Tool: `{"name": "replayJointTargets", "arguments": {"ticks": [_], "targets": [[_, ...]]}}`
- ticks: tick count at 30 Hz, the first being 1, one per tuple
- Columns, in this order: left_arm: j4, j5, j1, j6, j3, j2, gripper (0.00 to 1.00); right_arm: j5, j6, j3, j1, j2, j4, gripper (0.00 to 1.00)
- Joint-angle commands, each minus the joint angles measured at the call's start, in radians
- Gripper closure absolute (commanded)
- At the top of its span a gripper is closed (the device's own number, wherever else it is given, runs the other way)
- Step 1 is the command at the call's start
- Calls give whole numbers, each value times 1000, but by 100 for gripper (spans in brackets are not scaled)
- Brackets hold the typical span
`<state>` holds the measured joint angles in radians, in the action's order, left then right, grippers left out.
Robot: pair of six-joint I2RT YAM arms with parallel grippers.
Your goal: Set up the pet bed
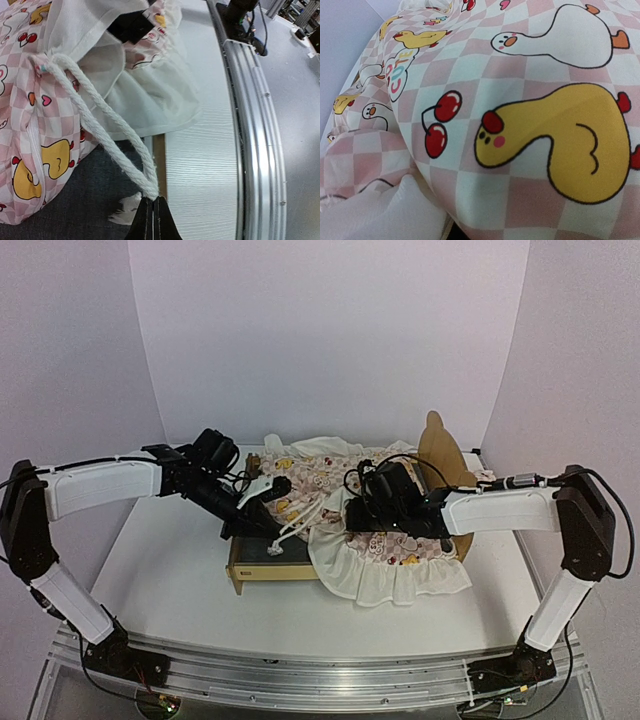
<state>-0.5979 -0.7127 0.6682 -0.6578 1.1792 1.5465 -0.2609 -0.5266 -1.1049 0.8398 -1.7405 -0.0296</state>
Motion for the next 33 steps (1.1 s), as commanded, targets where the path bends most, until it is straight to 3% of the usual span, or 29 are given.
{"name": "replayJointTargets", "arguments": {"ticks": [1,5,8,11,13,20,27,29,31,33], "targets": [[-207,-104,4,-9,59,-70,100,12,6,-40,-9,34,-14,100],[-233,-159,4,22,77,-108,100,27,3,-42,-9,31,-13,100],[-165,-219,8,134,14,-139,100,52,-2,-52,-12,15,-3,100],[-77,-172,7,226,-53,-123,100,79,-16,-80,-17,-5,90,95],[-52,-132,5,251,-57,-94,100,94,-23,-92,-25,-11,153,98],[-131,-189,3,235,16,-78,100,112,-8,-119,-32,-27,165,100],[-98,-104,9,64,-185,-64,99,195,-8,-182,-32,-70,164,100],[-111,-126,19,-37,-210,-48,89,227,-13,-199,-32,-85,163,100],[-141,-147,22,-164,-197,-38,63,252,-15,-210,-32,-96,163,100],[-145,-134,22,-215,-171,-39,52,253,-20,-213,-33,-102,163,100]]}}
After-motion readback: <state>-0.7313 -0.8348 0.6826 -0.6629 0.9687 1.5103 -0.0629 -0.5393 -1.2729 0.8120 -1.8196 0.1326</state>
